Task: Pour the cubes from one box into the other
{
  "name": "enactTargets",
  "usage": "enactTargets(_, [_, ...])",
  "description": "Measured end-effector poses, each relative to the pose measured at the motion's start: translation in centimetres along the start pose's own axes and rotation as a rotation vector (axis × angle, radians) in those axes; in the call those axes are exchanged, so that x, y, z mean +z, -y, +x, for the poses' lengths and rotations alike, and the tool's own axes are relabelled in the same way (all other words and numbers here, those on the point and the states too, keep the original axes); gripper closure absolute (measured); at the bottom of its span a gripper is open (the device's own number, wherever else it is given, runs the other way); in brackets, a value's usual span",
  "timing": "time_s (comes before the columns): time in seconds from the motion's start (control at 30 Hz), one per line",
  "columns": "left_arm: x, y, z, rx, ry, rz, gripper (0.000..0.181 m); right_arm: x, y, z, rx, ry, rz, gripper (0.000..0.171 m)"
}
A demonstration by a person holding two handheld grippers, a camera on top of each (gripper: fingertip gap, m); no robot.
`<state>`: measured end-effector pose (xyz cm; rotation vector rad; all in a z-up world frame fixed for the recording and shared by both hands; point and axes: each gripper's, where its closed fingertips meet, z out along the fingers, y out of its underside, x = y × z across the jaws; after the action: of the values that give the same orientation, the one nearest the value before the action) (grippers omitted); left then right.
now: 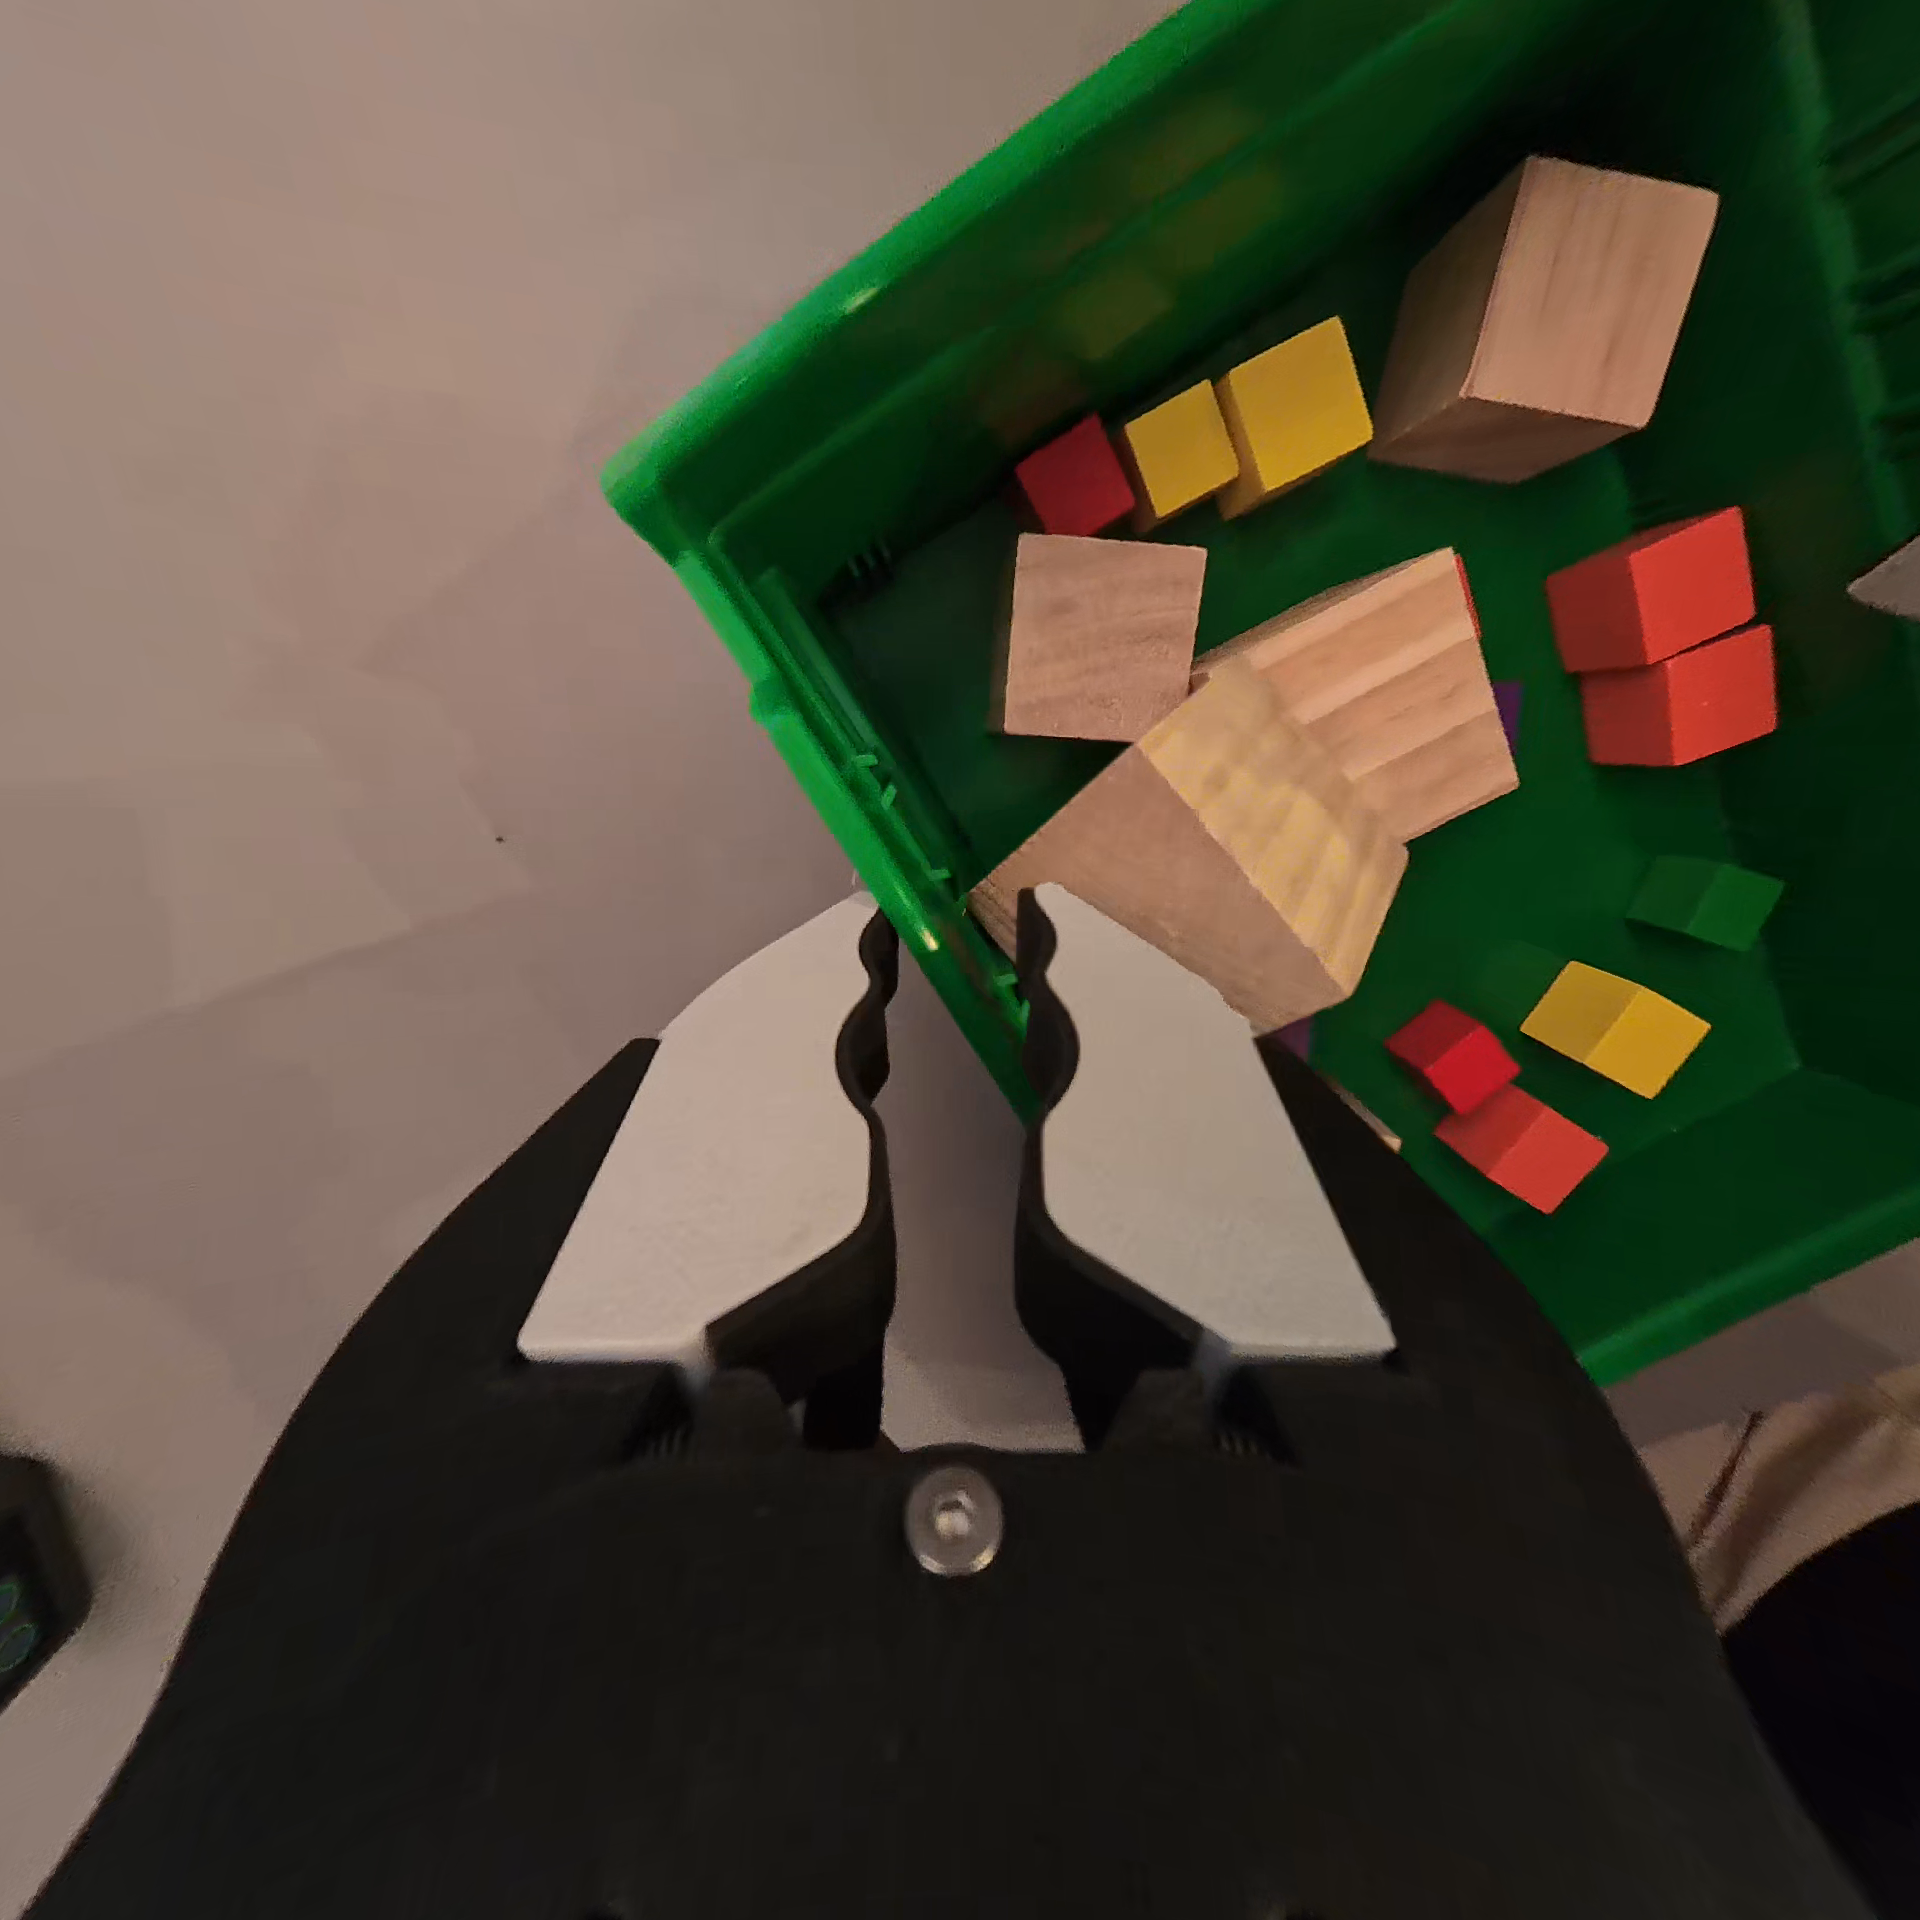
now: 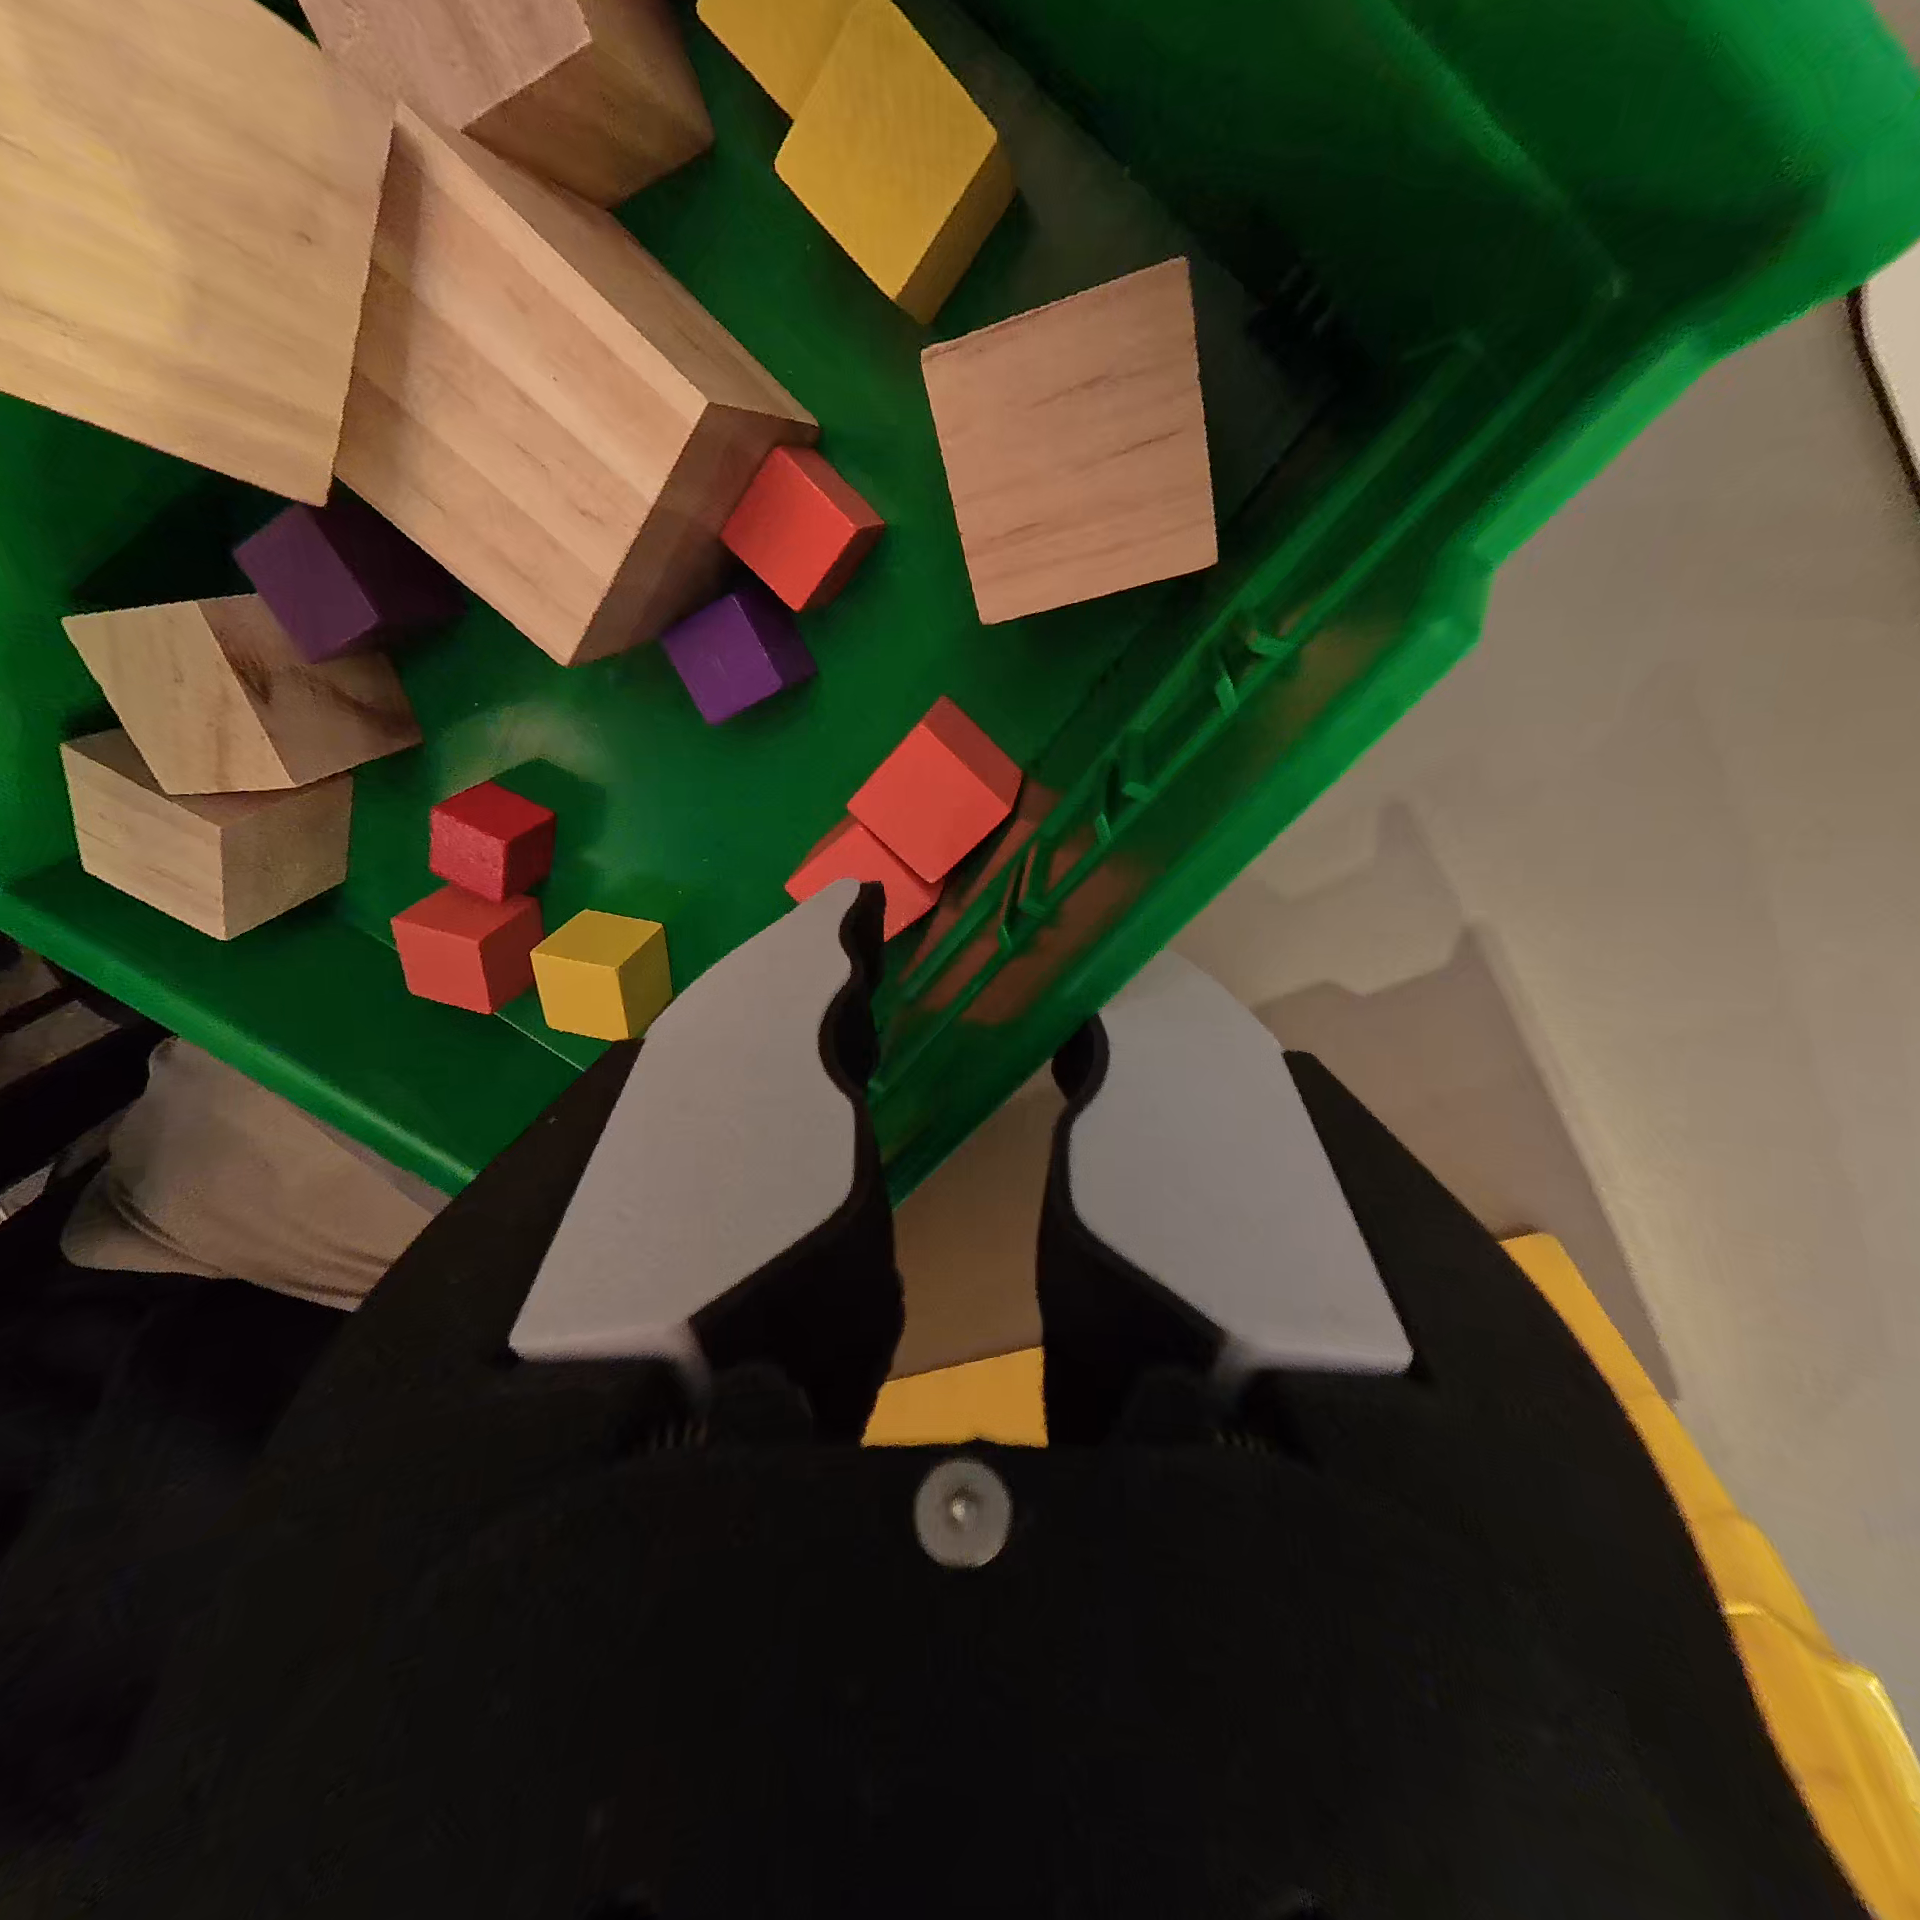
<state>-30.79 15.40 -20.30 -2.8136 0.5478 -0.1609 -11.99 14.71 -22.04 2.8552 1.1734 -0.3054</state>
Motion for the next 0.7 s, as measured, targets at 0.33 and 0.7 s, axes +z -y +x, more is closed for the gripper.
enactTargets(0.33, [2.9, 2.0, -1.1, -0.154, -0.079, 0.019, 0.167, -0.1, 0.1, 0.0, 0.024, 0.057, 0.006, 0.154])
enactTargets(0.7, [3.3, 3.0, -2.6, -0.14, 0.019, 0.036, 0.175, -0.1, 0.8, 0.0, 0.046, 0.089, -0.006, 0.159])
